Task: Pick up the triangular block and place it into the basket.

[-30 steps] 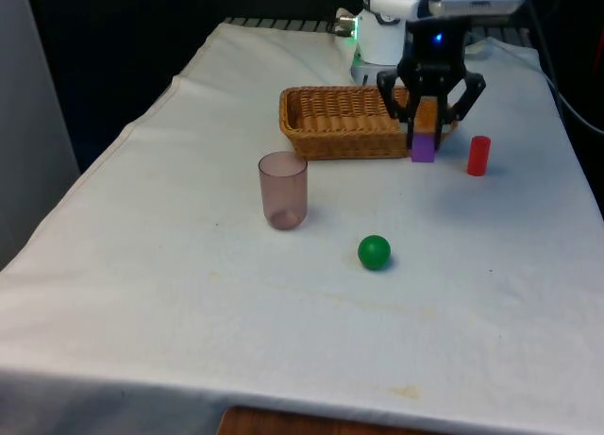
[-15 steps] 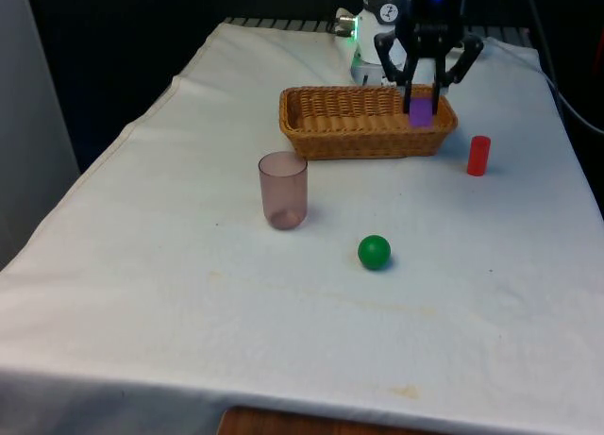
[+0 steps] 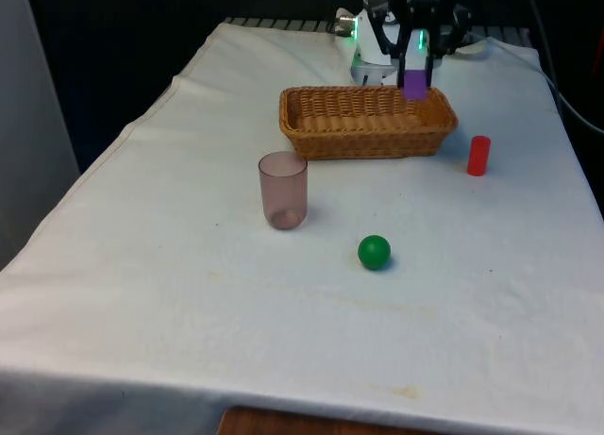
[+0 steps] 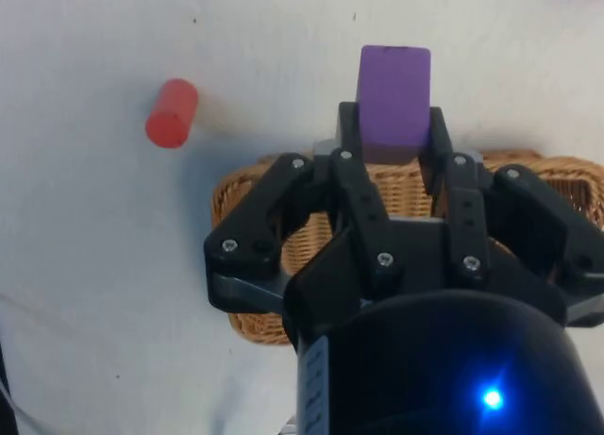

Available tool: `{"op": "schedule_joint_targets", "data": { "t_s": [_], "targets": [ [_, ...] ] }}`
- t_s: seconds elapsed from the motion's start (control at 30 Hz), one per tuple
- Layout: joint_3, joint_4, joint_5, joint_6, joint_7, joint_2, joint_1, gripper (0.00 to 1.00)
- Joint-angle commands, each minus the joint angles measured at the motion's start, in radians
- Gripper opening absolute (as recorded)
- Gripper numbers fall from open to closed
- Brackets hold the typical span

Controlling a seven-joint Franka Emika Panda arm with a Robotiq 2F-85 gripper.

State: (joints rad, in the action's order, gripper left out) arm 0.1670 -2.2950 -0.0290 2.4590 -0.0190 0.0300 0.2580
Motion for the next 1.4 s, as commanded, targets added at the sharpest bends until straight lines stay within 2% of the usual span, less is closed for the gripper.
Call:
{"op": "schedule_joint_targets", "data": {
  "t_s": [0.0,0.27,0.57,0.6,0.63,0.83,0.9,0.93,1.1,1.17,1.2,1.23,1.37],
  "targets": [
    [0.002,-0.014,-0.009,0.012,-0.001,-0.009,-0.002,0.33],
    [0.014,-0.045,0.0,0.014,-0.031,-0.025,-0.003,0.33],
    [0.037,-0.103,-0.016,0.023,-0.076,-0.047,-0.012,0.33],
    [0.036,-0.091,0.0,0.014,-0.08,-0.037,-0.009,0.33],
    [0.04,-0.109,-0.017,0.023,-0.08,-0.05,-0.012,0.33],
    [0.06,-0.156,-0.029,0.023,-0.111,-0.087,-0.017,0.33],
    [0.063,-0.153,-0.017,0.015,-0.119,-0.084,-0.013,0.33],
    [0.067,-0.171,-0.032,0.022,-0.119,-0.101,-0.018,0.33],
    [0.086,-0.217,-0.042,0.022,-0.147,-0.14,-0.023,0.33],
    [0.093,-0.23,-0.048,0.022,-0.155,-0.152,-0.023,0.33],
    [0.091,-0.217,-0.031,0.015,-0.156,-0.142,-0.018,0.33],
    [0.098,-0.238,-0.05,0.023,-0.16,-0.159,-0.024,0.33],
    [0.119,-0.276,-0.056,0.026,-0.188,-0.186,-0.026,0.33]
  ]
}}
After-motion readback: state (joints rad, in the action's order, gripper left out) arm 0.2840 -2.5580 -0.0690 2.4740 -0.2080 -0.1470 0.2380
